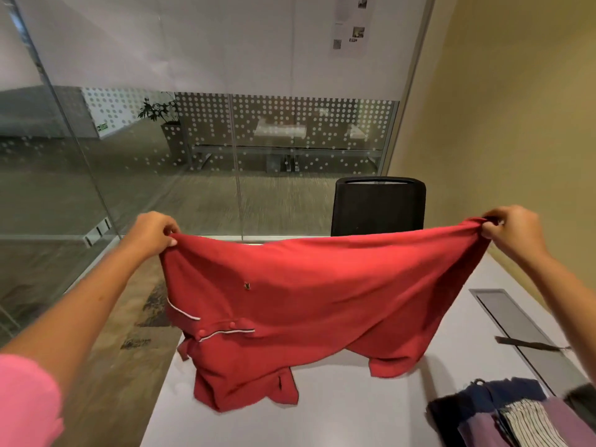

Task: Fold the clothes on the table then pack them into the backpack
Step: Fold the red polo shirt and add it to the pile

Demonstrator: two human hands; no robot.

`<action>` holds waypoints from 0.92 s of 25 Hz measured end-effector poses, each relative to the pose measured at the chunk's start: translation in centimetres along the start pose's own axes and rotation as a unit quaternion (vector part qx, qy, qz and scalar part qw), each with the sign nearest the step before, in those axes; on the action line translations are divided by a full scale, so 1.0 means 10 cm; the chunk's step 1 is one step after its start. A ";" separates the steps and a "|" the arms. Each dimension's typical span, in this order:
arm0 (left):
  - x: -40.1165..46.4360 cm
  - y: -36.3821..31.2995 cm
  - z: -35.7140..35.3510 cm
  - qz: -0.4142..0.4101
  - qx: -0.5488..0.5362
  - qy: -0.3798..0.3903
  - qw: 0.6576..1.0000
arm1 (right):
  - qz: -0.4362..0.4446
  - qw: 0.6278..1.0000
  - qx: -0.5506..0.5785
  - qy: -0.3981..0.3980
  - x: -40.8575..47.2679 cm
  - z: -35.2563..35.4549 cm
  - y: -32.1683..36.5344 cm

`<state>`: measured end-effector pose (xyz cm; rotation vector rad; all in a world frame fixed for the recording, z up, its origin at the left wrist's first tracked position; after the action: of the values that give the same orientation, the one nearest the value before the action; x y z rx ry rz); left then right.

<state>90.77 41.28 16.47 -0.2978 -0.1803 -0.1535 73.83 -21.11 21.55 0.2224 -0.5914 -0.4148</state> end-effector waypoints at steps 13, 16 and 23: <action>0.53 -0.45 1.16 0.032 0.073 -0.208 0.975 | -0.086 0.996 -0.010 -0.023 0.98 0.46 -0.65; 0.76 -0.52 1.20 0.064 0.073 -0.195 0.976 | -0.168 0.980 0.102 0.014 1.30 0.30 -0.90; 1.51 -0.64 0.51 0.202 -0.208 -0.065 0.955 | -0.249 0.912 0.317 0.077 1.55 -0.38 -0.34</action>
<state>103.50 34.93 26.02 -0.7576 -0.2142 0.2398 86.56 -30.65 25.02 1.0380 -0.4936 -0.6810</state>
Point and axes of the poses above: each hand's wrist, its own x-axis towards the middle knuckle, its own z-axis out of the back of the hand, y = z × x, the point moved 6 cm from there along x, towards the middle knuckle, and after that the axes turned 1 degree about -y, right-handed, at the moved point
